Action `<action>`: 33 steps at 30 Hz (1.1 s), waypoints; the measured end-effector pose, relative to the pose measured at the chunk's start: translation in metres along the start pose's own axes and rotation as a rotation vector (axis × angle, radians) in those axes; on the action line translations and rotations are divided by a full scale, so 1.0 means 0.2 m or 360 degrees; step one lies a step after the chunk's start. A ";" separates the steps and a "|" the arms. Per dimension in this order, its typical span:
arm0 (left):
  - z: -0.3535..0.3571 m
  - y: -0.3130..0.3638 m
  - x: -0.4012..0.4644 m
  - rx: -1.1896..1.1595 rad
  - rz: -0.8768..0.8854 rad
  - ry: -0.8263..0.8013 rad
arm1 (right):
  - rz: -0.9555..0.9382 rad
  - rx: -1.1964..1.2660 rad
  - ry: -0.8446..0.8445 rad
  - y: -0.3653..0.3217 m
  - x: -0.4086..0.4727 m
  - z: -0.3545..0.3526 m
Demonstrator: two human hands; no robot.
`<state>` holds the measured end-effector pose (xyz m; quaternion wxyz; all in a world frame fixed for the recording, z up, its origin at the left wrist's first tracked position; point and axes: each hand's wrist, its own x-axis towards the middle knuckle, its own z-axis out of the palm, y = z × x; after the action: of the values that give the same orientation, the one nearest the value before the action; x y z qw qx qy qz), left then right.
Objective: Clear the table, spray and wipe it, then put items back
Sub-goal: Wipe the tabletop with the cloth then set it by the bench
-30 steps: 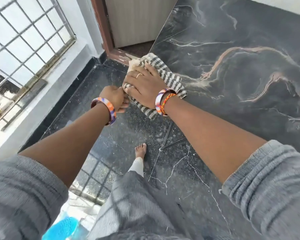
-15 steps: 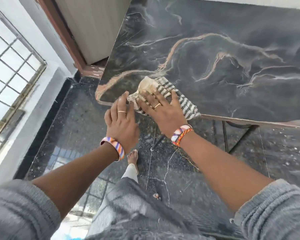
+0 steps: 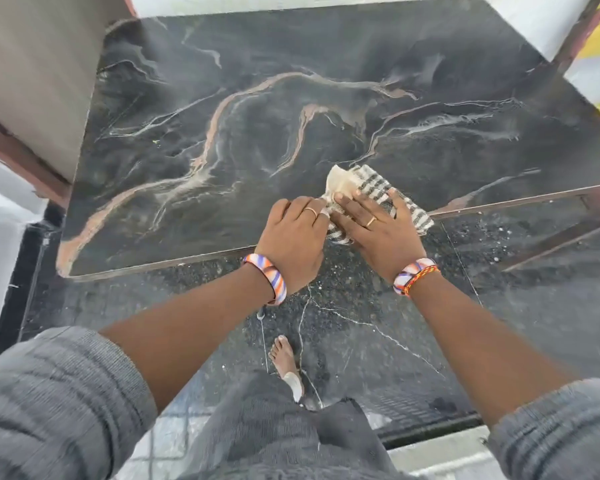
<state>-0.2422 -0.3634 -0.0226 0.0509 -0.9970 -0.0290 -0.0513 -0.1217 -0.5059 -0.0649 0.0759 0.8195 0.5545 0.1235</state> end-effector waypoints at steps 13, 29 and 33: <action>0.00 0.41 0.87 -0.0128 0.0813 -0.0034 | 0.0546 -0.0057 -0.0085 0.73 -0.42 0.14; 0.00 0.85 1.60 -0.0523 0.0981 -0.0018 | 0.1829 0.1114 -0.0300 1.58 -0.74 0.21; 0.00 0.99 1.76 -0.0585 0.0908 -0.0026 | 0.2119 0.0973 -0.0279 1.71 -0.67 0.26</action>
<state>0.1198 -0.5424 -0.0052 -0.1176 -0.9578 0.2605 -0.0314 0.1509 -0.7569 -0.0414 -0.2027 0.9740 -0.0586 -0.0827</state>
